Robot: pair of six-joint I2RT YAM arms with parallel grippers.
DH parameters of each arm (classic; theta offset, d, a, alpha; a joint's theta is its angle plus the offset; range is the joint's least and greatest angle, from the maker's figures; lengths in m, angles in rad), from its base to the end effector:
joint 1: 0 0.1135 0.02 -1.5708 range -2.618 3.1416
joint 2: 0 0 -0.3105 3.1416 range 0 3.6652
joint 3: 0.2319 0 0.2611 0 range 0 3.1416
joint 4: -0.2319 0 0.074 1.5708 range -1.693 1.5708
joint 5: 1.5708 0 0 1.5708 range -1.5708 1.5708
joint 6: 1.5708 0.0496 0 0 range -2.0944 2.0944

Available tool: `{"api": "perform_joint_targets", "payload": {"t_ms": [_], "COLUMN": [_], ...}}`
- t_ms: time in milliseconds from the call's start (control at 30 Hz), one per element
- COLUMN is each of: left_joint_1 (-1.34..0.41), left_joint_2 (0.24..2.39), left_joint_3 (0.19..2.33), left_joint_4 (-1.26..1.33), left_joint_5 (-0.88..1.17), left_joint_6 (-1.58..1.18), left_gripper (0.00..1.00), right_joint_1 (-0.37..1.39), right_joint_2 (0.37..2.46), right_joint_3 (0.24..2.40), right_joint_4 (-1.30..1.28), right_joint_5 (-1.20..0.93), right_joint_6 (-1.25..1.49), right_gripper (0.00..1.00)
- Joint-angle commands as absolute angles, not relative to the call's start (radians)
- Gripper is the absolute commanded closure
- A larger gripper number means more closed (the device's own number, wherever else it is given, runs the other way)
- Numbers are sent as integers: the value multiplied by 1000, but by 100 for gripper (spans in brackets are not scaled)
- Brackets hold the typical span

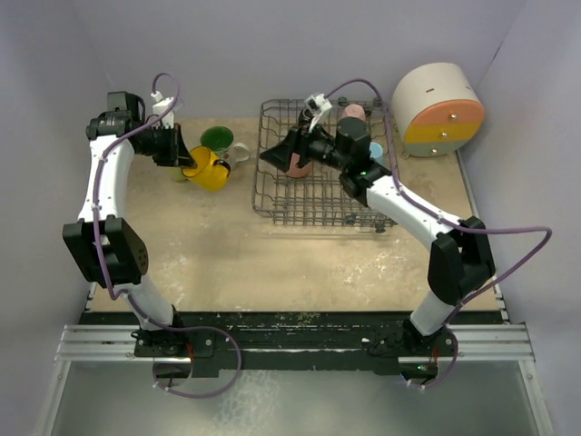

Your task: Unload the cups from the dish rack

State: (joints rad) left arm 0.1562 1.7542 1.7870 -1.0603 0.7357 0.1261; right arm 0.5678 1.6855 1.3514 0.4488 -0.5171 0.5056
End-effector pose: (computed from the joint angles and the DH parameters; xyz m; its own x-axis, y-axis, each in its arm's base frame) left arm 0.3864 0.0271 0.3923 -0.8103 -0.0332 -0.5851 0.3319 0.7968 -0.5049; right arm 0.3507 0.2528 0.4087 -0.3425 0.2809 -0.8965 -0.8180 0.3803 0.4317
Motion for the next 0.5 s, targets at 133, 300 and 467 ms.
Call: {"api": "perform_joint_targets", "payload": {"t_ms": [133,300,467], "left_joint_1": [134,62,-2], "left_joint_2": [1724,1708,1746], "left_joint_3": [1712,1602,1576], "left_joint_4": [-1004,-854,-754], "left_joint_5": [500,352,244], "left_joint_6": [286,273,244], "left_gripper": [100,100,100], "right_joint_1": [440,432,389], "right_joint_2": [1537,1510,1447], "right_joint_3": [1307,1332,1281], "right_joint_4": [230,20,-13], "right_joint_5": [-416,-249,-209], "right_joint_6": [494,446,454], "right_gripper": [5,5,4]}}
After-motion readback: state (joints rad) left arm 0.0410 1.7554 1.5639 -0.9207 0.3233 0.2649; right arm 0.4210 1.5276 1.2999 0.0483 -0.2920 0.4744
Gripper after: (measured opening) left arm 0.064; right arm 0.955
